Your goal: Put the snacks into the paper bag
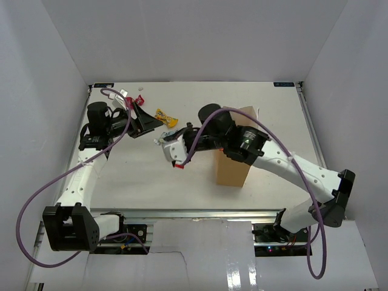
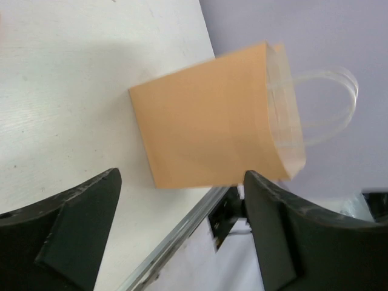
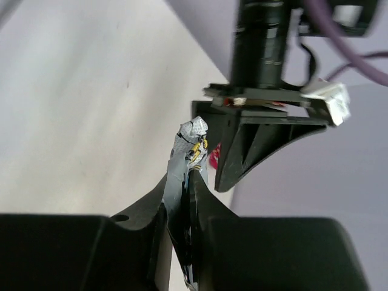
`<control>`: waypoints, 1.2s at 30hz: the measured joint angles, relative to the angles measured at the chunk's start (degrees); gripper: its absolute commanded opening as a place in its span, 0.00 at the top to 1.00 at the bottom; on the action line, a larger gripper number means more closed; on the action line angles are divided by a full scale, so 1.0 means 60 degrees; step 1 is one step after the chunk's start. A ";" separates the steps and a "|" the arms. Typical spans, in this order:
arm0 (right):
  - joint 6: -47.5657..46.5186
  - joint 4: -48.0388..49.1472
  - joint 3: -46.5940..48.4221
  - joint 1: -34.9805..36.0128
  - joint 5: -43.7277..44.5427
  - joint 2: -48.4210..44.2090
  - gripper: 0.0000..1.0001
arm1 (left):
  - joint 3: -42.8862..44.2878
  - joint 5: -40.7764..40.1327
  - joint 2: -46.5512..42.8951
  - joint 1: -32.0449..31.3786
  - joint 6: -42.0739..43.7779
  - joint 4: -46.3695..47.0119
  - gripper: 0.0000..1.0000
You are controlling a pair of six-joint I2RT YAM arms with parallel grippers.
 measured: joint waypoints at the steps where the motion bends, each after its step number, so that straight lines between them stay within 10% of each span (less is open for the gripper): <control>1: 0.0874 0.0117 0.0215 -0.0098 -0.0251 -0.0113 0.92 | 0.0058 -0.0433 0.0018 0.0000 0.0178 -0.0138 0.02; 15: 1.1464 0.2193 -0.0390 -0.4958 0.0171 -0.2124 0.89 | 0.0514 -0.4018 0.1657 0.0011 -0.0051 0.1457 0.02; 25: 1.1806 0.1872 -0.2382 -0.4998 0.1191 -0.3592 0.75 | 0.2484 -0.5497 0.5147 -0.0175 0.0186 -0.0029 0.04; 36: 1.0961 0.1759 -0.2685 -0.4998 0.0925 -0.3836 0.21 | 0.4543 -0.7614 0.7373 -0.0787 -0.0011 -0.1727 0.04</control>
